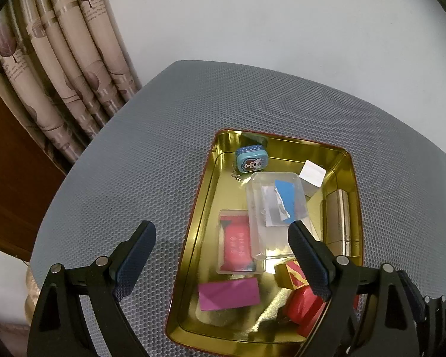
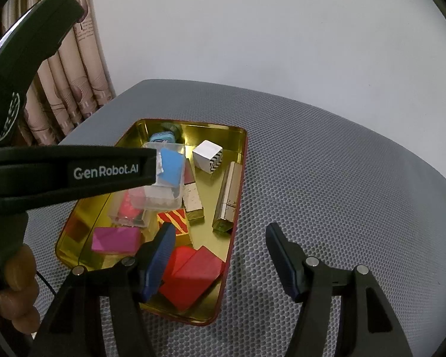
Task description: Organize rigid objects
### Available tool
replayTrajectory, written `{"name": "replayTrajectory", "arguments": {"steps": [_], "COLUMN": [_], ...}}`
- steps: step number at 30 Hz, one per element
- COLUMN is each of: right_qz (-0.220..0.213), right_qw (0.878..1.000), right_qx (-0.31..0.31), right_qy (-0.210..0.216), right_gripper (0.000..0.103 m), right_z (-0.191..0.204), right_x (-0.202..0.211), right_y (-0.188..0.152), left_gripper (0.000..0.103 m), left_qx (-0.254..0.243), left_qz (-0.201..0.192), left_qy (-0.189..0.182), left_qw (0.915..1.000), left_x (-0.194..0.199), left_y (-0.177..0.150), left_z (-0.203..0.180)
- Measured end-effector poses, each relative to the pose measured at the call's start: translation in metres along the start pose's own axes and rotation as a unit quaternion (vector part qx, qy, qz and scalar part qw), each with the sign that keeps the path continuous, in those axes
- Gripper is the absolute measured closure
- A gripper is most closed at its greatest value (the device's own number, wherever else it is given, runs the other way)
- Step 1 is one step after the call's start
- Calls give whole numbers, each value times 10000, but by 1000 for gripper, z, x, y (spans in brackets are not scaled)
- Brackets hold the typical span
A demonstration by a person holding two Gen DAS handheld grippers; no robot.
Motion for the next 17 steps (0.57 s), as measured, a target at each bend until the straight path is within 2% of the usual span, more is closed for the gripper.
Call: {"name": "replayTrajectory", "arguments": {"steps": [17], "right_qz": [-8], "right_qw": [10000], "right_qx": [-7], "right_qy": [15], "right_gripper": [38], "right_z": [0], "right_x": [6], "right_y": [-4], "left_gripper": [15], "left_qx": [-18], "left_qz": [-45], "left_qy": [-51], "left_qw": [10000], "left_x": [0], "left_y": [1], "left_z": [-5]}}
Point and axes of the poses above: each gripper's, at about its wrist camera, not at the fingertips, and x roughly against the way its jaws point, z to its left, y to its top, the point moved 8 cm from there along -x, roughly the way its jaws point, and after that the axes turned 15 degrees about -y, right-handed, at the moved point
